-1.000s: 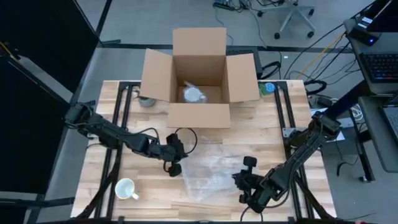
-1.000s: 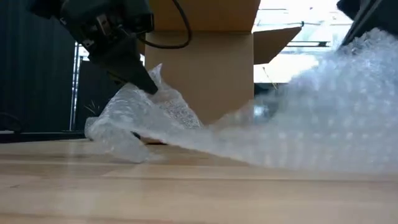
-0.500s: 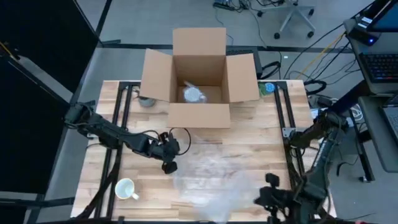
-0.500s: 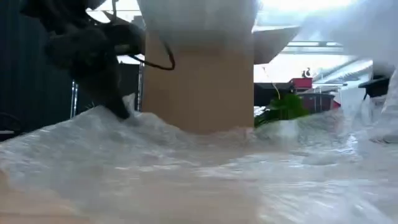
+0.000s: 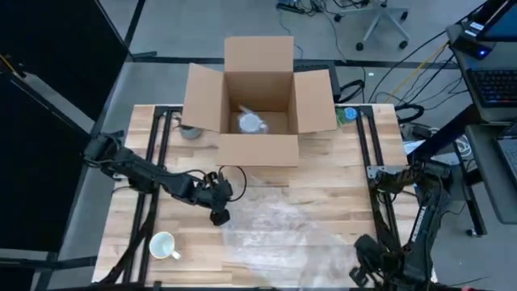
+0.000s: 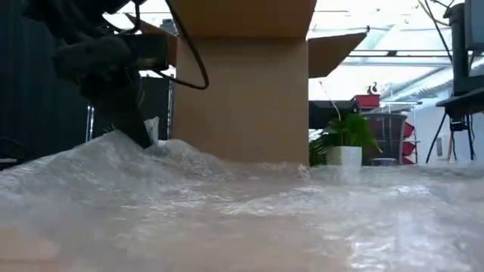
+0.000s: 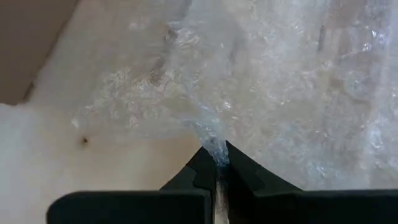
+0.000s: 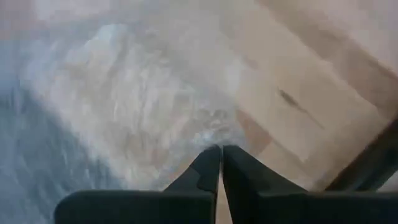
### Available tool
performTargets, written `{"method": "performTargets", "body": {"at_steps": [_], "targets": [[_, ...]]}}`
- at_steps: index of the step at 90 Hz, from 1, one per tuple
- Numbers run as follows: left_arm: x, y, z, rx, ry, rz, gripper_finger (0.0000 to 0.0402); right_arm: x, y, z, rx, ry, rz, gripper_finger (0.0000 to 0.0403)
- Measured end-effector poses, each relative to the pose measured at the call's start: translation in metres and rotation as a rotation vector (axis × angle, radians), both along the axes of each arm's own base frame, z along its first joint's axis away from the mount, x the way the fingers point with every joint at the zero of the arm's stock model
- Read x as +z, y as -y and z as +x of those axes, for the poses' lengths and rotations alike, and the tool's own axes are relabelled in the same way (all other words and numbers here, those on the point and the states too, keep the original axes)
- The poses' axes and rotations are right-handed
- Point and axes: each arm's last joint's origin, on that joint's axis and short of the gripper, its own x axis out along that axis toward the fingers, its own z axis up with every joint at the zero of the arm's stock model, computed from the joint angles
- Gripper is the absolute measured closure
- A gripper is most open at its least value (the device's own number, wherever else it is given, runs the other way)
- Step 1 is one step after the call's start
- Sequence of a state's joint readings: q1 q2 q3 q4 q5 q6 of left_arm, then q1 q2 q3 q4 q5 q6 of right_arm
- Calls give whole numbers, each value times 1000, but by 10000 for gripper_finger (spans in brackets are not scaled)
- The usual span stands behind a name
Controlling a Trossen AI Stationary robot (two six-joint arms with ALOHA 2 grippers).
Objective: Wrap mug
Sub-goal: Wrap the orange mug with bubble wrap
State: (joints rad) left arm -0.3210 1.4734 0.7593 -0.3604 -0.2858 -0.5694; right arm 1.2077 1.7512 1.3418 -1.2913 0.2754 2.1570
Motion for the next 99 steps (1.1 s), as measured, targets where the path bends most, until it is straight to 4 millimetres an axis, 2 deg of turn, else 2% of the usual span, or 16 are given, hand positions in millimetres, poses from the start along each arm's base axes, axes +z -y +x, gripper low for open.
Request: {"method": "performTargets", "body": {"at_steps": [9, 19, 39, 49, 65, 77, 99], "targets": [[0, 0, 0, -4, -3, -7, 402, 0, 1, 1, -64, -76, 41, 373], [0, 0, 0, -8, -3, -10, 402, 5, 3, 0, -75, -95, 77, 322], [0, 1, 0, -15, -4, -12, 402, 43, 12, -3, -27, -47, 213, 222], [0, 1, 0, -23, -6, -13, 402, 60, 14, -3, 37, 18, 243, 196], [0, 1, 0, -29, -7, -16, 402, 69, 21, 7, 81, 241, 169, 184], [0, 1, 1, -37, -3, -15, 402, 59, 17, 34, 139, 374, 72, 184], [0, 2, 1, -42, 2, -25, 402, -1, 7, 108, 350, 355, 28, 190]]}}
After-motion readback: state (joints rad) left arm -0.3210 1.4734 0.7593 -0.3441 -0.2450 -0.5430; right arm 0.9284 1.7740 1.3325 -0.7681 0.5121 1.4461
